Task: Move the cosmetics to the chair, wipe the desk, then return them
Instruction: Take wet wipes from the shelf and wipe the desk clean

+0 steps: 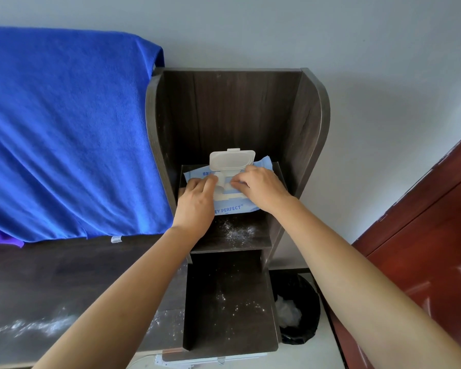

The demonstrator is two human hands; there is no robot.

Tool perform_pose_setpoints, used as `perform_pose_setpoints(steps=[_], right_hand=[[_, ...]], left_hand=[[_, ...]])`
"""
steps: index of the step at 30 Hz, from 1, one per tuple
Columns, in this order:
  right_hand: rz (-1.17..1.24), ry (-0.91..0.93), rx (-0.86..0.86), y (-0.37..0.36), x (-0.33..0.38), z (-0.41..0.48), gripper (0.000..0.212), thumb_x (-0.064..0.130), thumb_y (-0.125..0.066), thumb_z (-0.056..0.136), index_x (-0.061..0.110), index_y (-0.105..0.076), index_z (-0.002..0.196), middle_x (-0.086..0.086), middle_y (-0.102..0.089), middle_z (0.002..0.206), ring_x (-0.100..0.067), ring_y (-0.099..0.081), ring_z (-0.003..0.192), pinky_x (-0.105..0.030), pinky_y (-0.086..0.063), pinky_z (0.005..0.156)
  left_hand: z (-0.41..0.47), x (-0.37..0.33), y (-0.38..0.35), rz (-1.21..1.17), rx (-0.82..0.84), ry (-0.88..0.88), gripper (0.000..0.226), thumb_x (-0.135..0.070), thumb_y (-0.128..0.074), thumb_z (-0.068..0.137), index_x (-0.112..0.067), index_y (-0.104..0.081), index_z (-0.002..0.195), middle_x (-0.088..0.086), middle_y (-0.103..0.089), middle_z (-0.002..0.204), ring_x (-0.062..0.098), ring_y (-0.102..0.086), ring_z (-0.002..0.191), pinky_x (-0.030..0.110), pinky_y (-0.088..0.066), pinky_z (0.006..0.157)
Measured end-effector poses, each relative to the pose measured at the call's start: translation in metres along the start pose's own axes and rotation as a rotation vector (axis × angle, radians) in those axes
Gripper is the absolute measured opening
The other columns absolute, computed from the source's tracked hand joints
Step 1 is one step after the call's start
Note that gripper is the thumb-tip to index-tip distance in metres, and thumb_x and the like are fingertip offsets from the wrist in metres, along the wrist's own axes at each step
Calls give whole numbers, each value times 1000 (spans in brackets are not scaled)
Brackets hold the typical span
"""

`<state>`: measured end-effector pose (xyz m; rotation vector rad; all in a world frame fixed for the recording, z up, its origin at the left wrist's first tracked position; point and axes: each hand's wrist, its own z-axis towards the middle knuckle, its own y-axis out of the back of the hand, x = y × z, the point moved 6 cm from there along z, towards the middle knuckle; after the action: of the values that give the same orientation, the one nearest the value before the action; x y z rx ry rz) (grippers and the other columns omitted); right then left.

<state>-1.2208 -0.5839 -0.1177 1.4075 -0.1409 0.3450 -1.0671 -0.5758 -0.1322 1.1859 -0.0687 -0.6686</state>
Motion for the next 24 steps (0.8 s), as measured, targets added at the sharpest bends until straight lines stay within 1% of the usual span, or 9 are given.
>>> perform_pose_setpoints(steps=[1, 3, 7, 10, 12, 15, 19, 22, 24], right_hand=[[-38, 22, 19, -2, 1, -2, 24, 28, -55, 102, 18, -74, 114, -9, -61, 112, -27, -61, 99, -38, -52, 75], [-180, 82, 57, -8, 5, -9, 25, 15, -56, 99, 15, -68, 121, -9, -51, 107, -29, -58, 97, -37, -47, 68], [-327, 144, 57, -11, 11, -19, 61, 0, -57, 94, 18, -40, 149, -10, -42, 111, -20, -44, 87, -32, -41, 66], [-388, 171, 53, -10, 14, -22, 72, -1, -57, 93, 26, -30, 153, -10, -39, 112, -18, -38, 83, -30, -36, 65], [-401, 169, 52, -11, 16, -20, 71, -1, -58, 92, 27, -30, 152, -11, -40, 113, -19, -40, 83, -31, -39, 65], [-421, 145, 53, -12, 18, -13, 67, 0, -59, 92, 23, -34, 150, -14, -43, 115, -22, -45, 83, -34, -46, 67], [-456, 111, 66, -12, 19, 0, 50, 3, -61, 93, 15, -47, 140, -16, -49, 112, -30, -62, 87, -33, -41, 62], [-374, 100, 45, -11, 15, 5, 46, 5, -62, 93, 15, -54, 137, -15, -54, 112, -30, -64, 90, -31, -40, 62], [-255, 64, 25, -10, 10, 7, 34, 15, -59, 98, 18, -60, 132, -11, -59, 116, -28, -64, 96, -32, -50, 67]], left_hand=[[0, 0, 0, -4, -4, 8, 51, 14, -62, 73, 2, -57, 123, 19, -67, 110, 44, -57, 104, 52, -46, 78], [0, 1, 0, -7, -8, 13, 53, 14, -62, 74, 3, -55, 125, 19, -65, 112, 43, -56, 105, 52, -47, 80], [1, 1, 0, -35, -31, 22, 58, 14, -61, 74, 6, -51, 130, 22, -62, 117, 44, -55, 106, 52, -48, 85], [1, 3, 2, -64, -36, 36, 59, 14, -59, 74, 6, -49, 132, 21, -61, 116, 43, -54, 105, 50, -47, 88], [2, 3, 4, -84, -45, 34, 60, 15, -60, 74, 6, -49, 132, 21, -61, 114, 43, -55, 103, 48, -47, 87], [3, 2, 5, -108, -44, 17, 57, 15, -62, 73, 5, -51, 129, 21, -62, 110, 44, -56, 99, 48, -48, 86], [4, 4, 8, -130, -37, 18, 65, 13, -60, 77, -1, -46, 139, 20, -60, 118, 43, -54, 106, 47, -47, 87], [3, -1, 9, -105, -33, -40, 75, 14, -59, 77, -7, -42, 147, 21, -58, 123, 45, -53, 106, 52, -48, 83], [4, 0, 8, -84, -5, -48, 79, 14, -57, 80, -14, -37, 150, 20, -56, 126, 43, -51, 109, 51, -47, 83]])
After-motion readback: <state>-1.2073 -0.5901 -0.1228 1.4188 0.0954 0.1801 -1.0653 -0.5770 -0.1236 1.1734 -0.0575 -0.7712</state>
